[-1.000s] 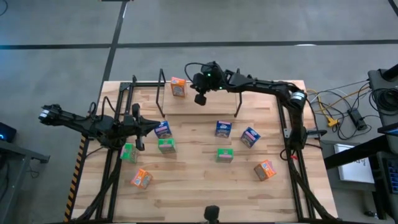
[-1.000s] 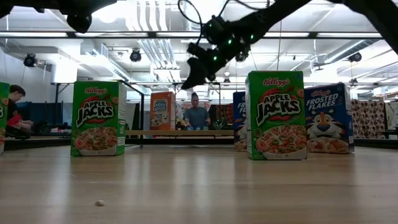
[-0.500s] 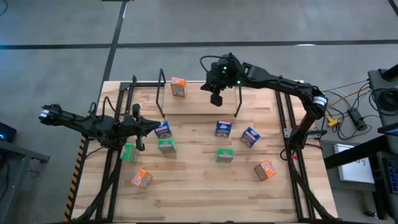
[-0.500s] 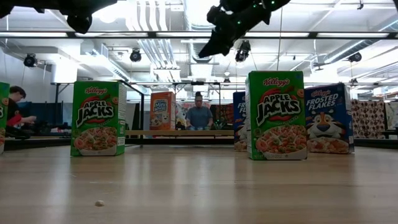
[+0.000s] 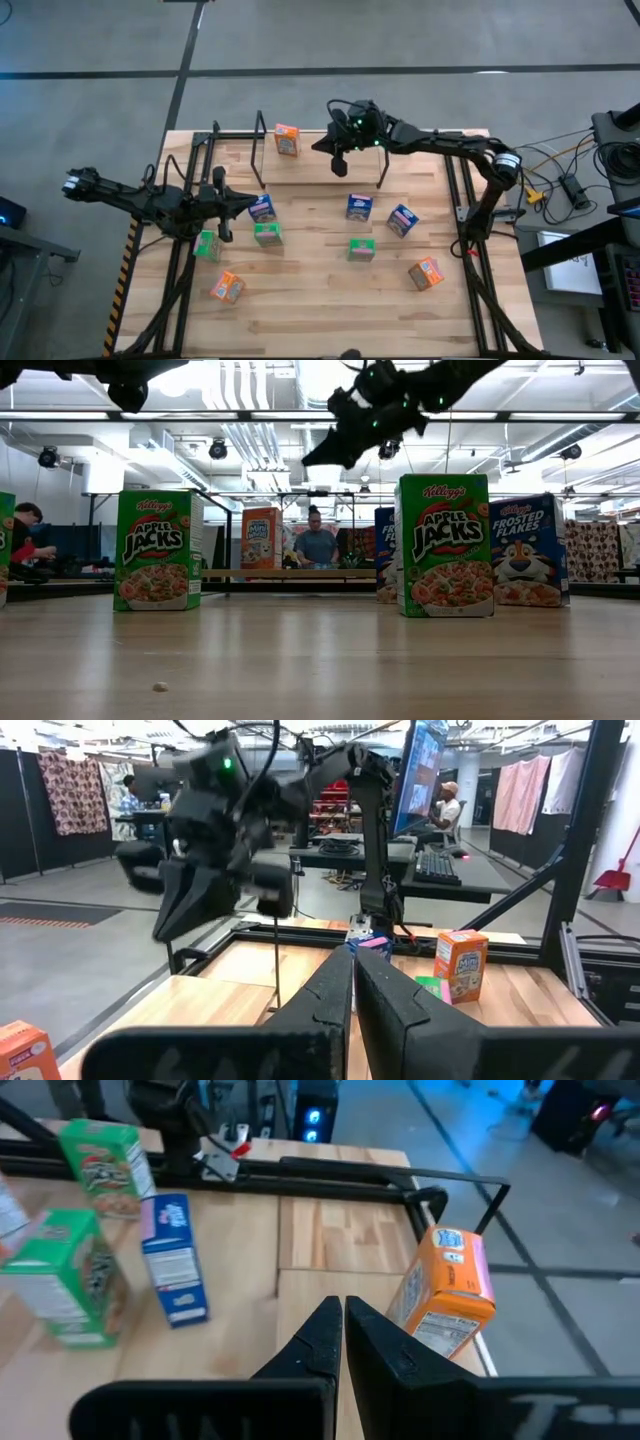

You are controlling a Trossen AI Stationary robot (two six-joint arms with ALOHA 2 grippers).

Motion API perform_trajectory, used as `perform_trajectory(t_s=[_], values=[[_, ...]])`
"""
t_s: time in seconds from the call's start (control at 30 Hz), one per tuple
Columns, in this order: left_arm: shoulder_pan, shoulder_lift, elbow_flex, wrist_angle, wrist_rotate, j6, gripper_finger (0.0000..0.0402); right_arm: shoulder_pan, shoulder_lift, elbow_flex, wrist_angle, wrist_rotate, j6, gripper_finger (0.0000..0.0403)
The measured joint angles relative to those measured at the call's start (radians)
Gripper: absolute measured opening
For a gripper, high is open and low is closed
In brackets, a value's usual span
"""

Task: Stack cereal on shelf
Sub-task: Put the center orange cereal box on the shelf

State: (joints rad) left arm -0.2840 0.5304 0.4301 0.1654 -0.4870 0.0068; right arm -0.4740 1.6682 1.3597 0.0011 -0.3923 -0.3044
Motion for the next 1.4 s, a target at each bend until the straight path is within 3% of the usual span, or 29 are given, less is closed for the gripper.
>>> perform_trajectory(t_s=[0.23,0.67,1.0,1.4], values=[[0.0,0.001,0.0,-0.001,0.0,0.01,0.0,0.0,0.125,-0.03,0.205,0.066,0.084,0.0009],[0.0,0.001,0.0,-0.001,0.0,0.011,0.0,0.0,0.379,0.185,0.216,0.149,0.165,0.0009],[0.0,0.001,0.0,-0.002,0.0,0.011,0.0,0.0,0.435,0.257,0.216,0.238,0.127,0.0009],[0.0,0.002,0.0,-0.001,0.0,0.011,0.0,0.0,0.496,0.31,0.216,0.244,0.121,0.0009]])
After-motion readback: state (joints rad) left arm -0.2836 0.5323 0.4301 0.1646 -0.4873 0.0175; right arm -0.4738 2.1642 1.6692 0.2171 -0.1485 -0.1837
